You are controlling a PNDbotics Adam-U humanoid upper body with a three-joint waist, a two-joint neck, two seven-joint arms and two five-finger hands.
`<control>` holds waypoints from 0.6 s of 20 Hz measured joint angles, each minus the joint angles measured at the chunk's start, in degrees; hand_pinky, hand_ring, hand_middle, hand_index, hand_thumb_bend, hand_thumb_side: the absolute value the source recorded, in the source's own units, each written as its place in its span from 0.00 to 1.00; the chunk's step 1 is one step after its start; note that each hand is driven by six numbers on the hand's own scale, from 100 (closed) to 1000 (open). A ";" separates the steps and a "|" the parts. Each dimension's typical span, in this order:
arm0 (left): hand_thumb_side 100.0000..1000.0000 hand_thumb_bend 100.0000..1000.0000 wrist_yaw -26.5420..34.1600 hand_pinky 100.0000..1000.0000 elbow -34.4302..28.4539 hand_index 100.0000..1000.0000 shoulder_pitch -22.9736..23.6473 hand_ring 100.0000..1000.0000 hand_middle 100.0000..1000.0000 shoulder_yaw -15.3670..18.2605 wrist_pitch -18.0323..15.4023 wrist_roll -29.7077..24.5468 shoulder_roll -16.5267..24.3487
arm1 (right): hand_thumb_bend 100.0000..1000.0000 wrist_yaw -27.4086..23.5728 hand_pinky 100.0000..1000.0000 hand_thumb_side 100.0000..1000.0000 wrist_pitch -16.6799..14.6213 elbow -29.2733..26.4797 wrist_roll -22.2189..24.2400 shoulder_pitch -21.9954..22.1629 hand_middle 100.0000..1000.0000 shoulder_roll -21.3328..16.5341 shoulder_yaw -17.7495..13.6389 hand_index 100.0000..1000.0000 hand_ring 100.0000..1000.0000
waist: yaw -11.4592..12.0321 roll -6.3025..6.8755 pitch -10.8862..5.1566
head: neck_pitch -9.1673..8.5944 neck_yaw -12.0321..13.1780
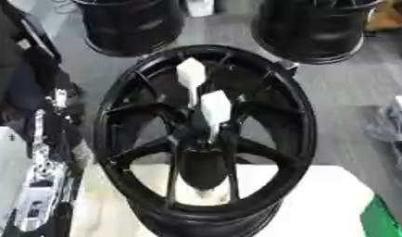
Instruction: Pull the pin out of the wheel hub.
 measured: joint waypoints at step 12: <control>0.67 0.67 0.21 0.68 0.22 0.73 0.02 0.55 0.65 0.28 0.21 -0.35 -0.36 | 0.00 -0.18 0.88 0.56 -0.03 -0.02 0.55 0.00 0.84 0.49 0.35 1.00 0.78 | 0.11 -0.65 -0.12 | -0.43 -2.67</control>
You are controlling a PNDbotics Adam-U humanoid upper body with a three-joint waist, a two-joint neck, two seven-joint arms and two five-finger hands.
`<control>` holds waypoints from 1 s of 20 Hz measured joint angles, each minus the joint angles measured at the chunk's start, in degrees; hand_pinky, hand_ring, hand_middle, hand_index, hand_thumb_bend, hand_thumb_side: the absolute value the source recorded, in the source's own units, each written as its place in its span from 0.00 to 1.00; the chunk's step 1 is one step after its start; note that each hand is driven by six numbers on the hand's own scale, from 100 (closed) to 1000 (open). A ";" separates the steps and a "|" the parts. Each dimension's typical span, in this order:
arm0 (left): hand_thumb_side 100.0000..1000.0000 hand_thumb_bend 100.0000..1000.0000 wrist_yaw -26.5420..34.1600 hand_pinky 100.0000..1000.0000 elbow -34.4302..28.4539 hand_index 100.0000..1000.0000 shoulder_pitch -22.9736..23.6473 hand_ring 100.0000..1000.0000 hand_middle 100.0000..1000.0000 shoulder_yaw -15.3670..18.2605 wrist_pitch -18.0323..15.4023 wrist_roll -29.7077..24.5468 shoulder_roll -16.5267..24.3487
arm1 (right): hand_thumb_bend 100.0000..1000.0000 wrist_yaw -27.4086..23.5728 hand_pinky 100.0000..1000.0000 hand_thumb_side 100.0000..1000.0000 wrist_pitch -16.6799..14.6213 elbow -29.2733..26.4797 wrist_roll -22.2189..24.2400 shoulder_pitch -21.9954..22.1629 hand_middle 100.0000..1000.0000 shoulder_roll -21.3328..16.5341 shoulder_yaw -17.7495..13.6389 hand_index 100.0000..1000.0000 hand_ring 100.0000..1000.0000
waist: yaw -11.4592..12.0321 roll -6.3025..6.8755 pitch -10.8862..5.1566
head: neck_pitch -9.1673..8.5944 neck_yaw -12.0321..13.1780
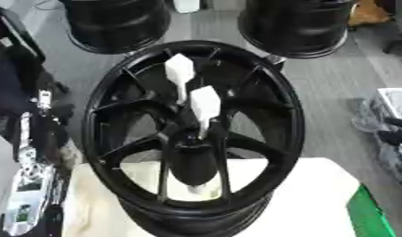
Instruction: Pull the pin out of the wheel hub.
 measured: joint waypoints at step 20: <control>0.00 0.52 -6.67 0.75 -3.73 0.72 -18.82 0.60 0.63 -13.80 -5.26 -26.87 44.45 | 0.00 -0.04 0.88 0.60 0.12 -0.24 1.50 1.06 0.82 -0.73 0.72 1.00 0.77 | -2.90 2.21 -1.62 | -0.47 0.75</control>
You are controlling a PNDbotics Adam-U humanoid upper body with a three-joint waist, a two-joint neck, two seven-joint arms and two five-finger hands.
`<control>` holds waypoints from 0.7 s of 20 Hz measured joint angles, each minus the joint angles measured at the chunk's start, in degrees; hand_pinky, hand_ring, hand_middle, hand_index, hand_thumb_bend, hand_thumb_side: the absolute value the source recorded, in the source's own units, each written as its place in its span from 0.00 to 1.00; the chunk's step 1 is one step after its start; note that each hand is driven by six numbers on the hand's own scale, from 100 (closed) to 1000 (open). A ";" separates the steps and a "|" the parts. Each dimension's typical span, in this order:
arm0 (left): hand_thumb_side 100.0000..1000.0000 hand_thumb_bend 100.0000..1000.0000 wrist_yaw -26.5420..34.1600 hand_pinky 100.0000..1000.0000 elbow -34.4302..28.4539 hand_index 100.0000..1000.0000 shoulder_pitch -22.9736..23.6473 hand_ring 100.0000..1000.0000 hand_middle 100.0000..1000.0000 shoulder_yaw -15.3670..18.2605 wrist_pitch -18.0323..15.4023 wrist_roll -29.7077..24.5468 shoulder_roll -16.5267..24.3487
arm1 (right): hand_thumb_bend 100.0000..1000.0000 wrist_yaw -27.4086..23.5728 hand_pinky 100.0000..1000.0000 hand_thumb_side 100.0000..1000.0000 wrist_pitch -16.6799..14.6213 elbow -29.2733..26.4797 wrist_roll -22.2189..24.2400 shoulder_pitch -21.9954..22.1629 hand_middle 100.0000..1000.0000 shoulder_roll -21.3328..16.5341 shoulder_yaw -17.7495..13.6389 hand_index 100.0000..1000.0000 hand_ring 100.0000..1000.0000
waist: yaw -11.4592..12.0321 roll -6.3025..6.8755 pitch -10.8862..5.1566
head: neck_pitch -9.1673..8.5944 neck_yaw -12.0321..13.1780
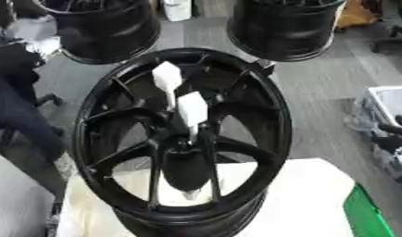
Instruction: Pull the pin out of the wheel hub.
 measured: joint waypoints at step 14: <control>0.00 0.49 -13.58 0.80 22.18 0.74 -24.62 0.71 0.68 -19.92 -17.32 -37.23 -1.75 | 0.00 0.00 0.88 0.61 -0.06 0.34 0.82 0.48 0.81 -1.28 0.67 1.00 0.76 | -0.88 1.23 -0.66 | -0.04 -0.27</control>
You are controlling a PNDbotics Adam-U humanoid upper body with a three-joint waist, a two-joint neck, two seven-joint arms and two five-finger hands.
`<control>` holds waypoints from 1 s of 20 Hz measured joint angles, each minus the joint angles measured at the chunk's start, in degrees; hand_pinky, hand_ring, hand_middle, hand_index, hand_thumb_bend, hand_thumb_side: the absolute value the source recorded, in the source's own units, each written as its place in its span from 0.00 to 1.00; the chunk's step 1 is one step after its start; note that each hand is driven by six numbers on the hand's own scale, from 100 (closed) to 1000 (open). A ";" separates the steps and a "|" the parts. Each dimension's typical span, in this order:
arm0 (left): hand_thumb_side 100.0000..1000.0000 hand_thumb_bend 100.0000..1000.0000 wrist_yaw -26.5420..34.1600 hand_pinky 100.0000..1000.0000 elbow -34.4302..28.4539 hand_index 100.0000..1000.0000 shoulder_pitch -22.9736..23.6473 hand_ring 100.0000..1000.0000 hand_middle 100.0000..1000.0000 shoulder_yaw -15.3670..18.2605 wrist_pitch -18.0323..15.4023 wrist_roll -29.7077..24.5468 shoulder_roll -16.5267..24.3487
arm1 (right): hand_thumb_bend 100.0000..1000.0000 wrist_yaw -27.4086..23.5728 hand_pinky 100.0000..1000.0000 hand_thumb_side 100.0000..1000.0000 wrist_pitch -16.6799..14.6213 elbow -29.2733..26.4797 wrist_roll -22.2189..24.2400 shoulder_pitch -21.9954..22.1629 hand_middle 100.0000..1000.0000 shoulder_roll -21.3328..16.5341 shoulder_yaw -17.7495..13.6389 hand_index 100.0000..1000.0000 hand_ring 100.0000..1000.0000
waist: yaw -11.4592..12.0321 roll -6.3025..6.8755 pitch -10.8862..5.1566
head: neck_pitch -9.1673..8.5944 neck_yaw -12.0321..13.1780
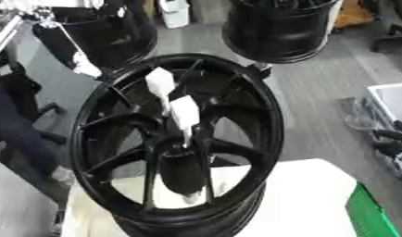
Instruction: Pull the pin out of the wheel hub.
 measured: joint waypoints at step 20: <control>0.00 0.43 -18.24 0.78 14.19 0.59 -4.19 0.60 0.51 -3.04 -4.97 4.97 -11.49 | 0.00 -0.20 0.88 0.62 -0.18 0.15 0.68 -0.06 0.81 0.00 0.06 1.00 0.76 | -1.85 -0.01 0.06 | -0.55 0.61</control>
